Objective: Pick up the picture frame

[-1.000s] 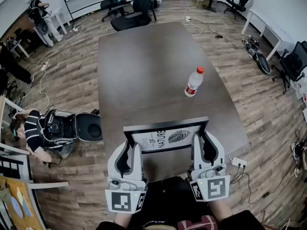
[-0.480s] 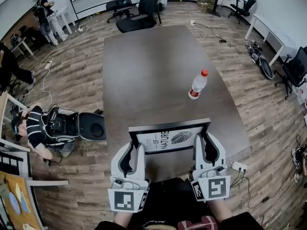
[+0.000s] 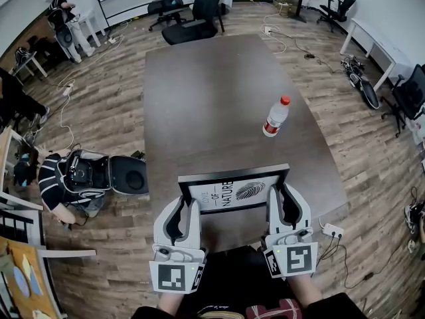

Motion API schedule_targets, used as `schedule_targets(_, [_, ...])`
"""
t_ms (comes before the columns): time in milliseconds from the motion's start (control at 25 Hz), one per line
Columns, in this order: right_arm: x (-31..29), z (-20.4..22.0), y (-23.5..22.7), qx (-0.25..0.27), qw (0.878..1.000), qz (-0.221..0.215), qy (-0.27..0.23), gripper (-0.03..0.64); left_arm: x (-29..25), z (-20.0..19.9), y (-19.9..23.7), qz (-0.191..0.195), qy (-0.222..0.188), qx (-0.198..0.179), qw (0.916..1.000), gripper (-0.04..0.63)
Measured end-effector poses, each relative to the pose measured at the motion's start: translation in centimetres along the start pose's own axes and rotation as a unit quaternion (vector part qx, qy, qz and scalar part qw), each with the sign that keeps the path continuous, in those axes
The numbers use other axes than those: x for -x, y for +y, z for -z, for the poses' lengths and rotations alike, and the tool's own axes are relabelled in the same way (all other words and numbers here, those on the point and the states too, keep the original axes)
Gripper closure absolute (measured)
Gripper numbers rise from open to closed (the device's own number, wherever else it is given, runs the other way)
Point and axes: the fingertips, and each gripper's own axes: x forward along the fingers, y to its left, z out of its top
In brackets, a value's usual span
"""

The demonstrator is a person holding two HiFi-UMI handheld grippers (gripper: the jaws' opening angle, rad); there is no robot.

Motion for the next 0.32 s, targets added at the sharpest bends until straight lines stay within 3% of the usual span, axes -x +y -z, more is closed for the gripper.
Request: schedule_targets(320, [0.0, 1.2, -0.3, -0.02, 1.0, 0.006, 0.017, 0.543, -0.1, 0.3, -0.3, 0.004, 0.007, -0.007, 0.9999, 0.517])
